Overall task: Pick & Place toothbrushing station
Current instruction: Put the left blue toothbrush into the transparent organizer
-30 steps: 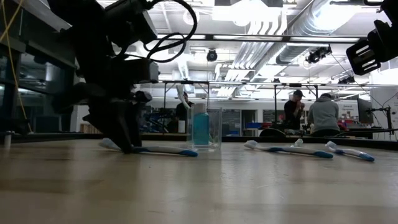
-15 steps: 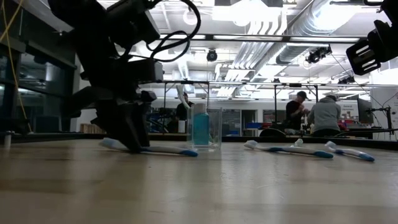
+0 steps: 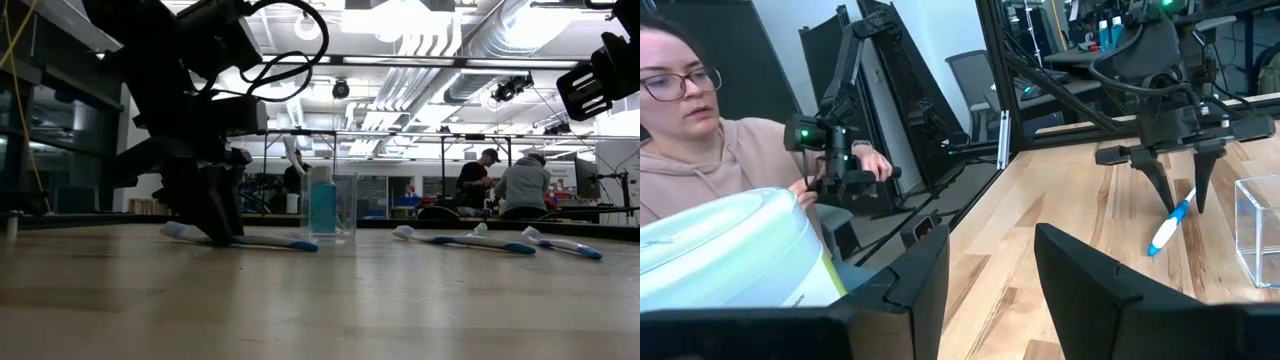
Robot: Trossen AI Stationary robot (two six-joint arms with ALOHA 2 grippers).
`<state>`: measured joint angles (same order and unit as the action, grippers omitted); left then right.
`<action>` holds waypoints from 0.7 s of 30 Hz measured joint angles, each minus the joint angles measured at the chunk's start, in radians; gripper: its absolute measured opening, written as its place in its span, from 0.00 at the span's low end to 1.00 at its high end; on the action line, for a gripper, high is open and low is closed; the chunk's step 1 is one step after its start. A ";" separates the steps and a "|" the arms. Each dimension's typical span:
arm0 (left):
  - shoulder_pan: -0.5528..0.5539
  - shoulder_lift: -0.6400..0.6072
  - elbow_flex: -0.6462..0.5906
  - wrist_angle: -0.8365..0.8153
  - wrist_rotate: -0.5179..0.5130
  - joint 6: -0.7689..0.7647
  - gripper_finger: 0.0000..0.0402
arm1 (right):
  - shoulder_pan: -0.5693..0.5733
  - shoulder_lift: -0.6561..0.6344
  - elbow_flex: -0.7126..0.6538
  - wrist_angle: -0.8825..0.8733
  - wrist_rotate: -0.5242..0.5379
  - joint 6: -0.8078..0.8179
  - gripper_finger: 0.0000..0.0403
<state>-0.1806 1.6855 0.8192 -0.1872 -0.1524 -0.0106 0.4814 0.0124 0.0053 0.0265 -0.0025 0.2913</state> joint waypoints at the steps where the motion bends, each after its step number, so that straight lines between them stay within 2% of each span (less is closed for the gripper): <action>1: 0.000 0.000 0.000 -0.008 0.005 -0.016 0.33 | 0.000 0.000 0.000 0.000 0.000 0.000 0.35; 6: 0.000 0.000 0.000 -0.027 0.020 -0.044 0.31 | 0.000 0.000 0.000 0.000 0.000 0.000 0.35; 16: 0.000 0.002 -0.001 -0.039 0.054 -0.081 0.11 | 0.000 0.000 0.000 0.000 0.000 0.000 0.35; 21: 0.000 0.002 -0.001 -0.043 0.056 -0.093 0.07 | 0.000 0.000 0.000 0.000 0.000 0.000 0.35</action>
<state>-0.1806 1.6871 0.8181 -0.2300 -0.0959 -0.1032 0.4812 0.0122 0.0054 0.0265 -0.0025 0.2913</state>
